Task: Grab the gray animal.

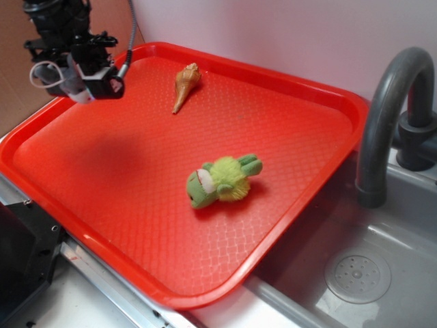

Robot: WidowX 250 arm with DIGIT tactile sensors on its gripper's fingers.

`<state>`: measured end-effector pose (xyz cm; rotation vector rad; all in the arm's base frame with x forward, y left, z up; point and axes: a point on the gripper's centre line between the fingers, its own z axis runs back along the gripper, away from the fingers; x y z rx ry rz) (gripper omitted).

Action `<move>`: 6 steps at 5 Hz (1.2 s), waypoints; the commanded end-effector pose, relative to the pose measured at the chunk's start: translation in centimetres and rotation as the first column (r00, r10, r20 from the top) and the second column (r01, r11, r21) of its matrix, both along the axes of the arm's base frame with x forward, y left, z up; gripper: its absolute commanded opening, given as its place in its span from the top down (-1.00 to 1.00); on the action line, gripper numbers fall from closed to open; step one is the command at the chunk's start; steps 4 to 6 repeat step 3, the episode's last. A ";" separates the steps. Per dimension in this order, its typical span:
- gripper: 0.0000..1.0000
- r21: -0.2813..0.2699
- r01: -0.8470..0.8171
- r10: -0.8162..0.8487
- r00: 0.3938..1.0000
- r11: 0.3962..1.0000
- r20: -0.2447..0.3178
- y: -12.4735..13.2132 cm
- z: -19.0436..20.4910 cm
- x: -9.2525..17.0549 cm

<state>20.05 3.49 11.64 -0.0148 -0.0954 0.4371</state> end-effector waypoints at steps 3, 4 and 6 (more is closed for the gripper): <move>1.00 -0.094 0.104 -0.089 0.985 0.990 0.150 -4.8 8.5 -2.4; 1.00 -0.094 0.104 -0.089 0.985 0.990 0.150 -4.8 8.5 -2.4; 1.00 -0.094 0.104 -0.089 0.985 0.990 0.150 -4.8 8.5 -2.4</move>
